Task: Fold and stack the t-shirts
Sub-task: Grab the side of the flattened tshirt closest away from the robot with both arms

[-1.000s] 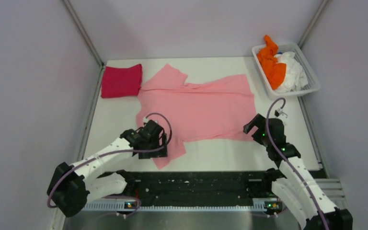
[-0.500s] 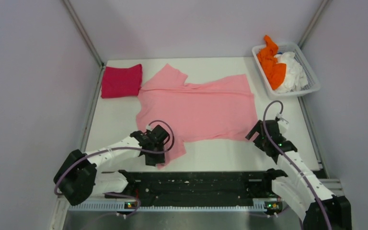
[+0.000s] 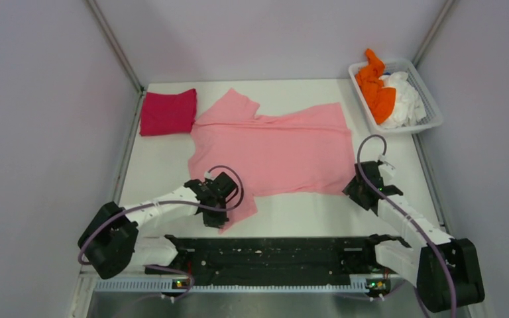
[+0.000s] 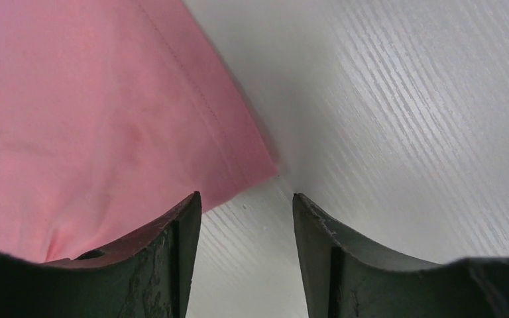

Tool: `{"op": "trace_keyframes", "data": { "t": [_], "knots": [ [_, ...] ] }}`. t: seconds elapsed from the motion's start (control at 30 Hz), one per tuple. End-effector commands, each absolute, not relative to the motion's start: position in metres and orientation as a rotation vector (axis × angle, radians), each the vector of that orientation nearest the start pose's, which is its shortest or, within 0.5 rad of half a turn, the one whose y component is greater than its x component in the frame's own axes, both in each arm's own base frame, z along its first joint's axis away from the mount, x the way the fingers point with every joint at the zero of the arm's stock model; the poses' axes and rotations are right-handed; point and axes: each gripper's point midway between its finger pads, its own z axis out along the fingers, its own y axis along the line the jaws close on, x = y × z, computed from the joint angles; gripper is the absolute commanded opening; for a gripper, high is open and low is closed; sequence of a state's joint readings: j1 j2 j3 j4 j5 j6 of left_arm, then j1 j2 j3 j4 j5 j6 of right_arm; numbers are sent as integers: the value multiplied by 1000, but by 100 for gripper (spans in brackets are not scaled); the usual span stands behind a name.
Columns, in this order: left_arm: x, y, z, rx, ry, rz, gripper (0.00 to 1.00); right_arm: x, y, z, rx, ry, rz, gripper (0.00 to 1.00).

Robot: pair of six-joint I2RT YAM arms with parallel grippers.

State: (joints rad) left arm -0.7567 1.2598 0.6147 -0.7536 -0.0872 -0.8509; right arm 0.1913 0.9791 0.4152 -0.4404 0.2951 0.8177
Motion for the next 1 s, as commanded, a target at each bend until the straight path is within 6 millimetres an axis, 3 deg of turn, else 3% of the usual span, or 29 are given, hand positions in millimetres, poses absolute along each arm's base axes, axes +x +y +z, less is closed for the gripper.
{"op": "trace_keyframes", "data": {
  "t": [0.0,0.07,0.37,0.4,0.5,0.67,0.87,0.97],
  "knots": [
    [139,-152,9,-198,2875,-179,0,253,19,37,913,2259,44,48],
    [138,-150,10,-196,2872,-168,0,253,20,32,907,2278,38,37],
    [138,-149,18,-181,2861,-182,0,258,18,22,913,2286,13,34],
    [138,-149,18,-180,2860,-178,0,259,19,21,914,2290,12,30],
    [140,-148,23,-186,2850,-176,0,259,19,21,915,2291,13,0],
    [133,-144,39,-192,2854,-182,0,243,23,38,888,2325,45,0],
    [105,-140,54,-231,2887,-288,0,187,20,61,951,2372,57,0],
    [91,-141,56,-267,2909,-345,0,182,40,70,959,2384,193,0]
  ]
}}
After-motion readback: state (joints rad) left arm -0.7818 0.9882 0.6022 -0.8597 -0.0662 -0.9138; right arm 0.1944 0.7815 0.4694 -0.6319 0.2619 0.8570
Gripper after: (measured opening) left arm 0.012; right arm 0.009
